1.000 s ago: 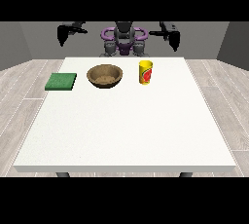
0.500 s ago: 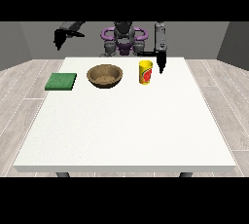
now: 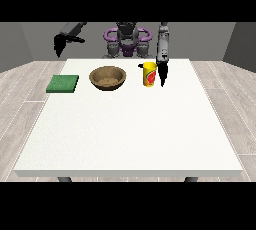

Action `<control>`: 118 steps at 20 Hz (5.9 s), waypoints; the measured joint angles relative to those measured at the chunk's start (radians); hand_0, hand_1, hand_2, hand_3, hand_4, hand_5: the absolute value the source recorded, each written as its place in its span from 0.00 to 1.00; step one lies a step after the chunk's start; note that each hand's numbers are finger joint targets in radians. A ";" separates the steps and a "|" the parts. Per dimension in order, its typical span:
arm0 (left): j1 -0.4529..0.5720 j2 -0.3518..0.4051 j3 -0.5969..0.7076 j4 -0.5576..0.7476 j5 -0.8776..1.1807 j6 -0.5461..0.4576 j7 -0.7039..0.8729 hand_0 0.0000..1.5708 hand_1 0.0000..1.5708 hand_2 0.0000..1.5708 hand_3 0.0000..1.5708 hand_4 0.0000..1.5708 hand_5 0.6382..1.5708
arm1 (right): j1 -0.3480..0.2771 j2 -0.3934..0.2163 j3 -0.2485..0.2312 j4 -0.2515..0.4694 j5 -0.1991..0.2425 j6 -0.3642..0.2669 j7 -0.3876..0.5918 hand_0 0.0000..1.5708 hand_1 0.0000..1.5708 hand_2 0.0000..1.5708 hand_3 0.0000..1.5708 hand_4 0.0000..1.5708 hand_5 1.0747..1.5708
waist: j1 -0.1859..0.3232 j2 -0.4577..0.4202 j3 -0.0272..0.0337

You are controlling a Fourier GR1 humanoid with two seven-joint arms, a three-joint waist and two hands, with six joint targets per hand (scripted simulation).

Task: Pick the cup and pour the ball into the bowl, then pick the bowl and place it on the pad

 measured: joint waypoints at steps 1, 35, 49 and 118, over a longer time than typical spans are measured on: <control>-0.012 0.006 0.010 0.030 0.003 -0.001 -0.029 0.00 0.00 0.00 0.00 0.00 0.95 | 0.001 0.007 0.007 -0.006 0.008 -0.005 -0.007 0.00 0.00 0.00 0.00 0.00 1.00 | -0.003 0.009 -0.0001; -0.272 0.287 -0.232 0.220 -0.500 0.349 0.403 0.94 0.94 1.00 1.00 1.00 0.69 | -0.015 -0.056 -0.064 0.254 0.004 0.050 0.000 0.00 0.00 0.00 0.00 0.00 0.99 | 0.034 -0.223 0.0022; -0.426 0.208 -0.477 0.232 -0.909 0.414 0.833 0.99 0.99 1.00 1.00 1.00 0.65 | -0.021 -0.099 -0.089 0.360 -0.013 0.120 -0.022 0.00 0.00 0.00 0.00 0.00 1.00 | 0.017 -0.292 0.0023; 0.034 0.063 -0.224 -0.401 -0.138 -0.019 0.487 0.00 0.00 0.00 0.00 0.00 0.99 | -0.319 0.146 -0.066 0.792 0.063 -0.281 -0.220 0.00 0.00 0.00 0.00 0.09 0.99 | 0.265 -0.085 0.0009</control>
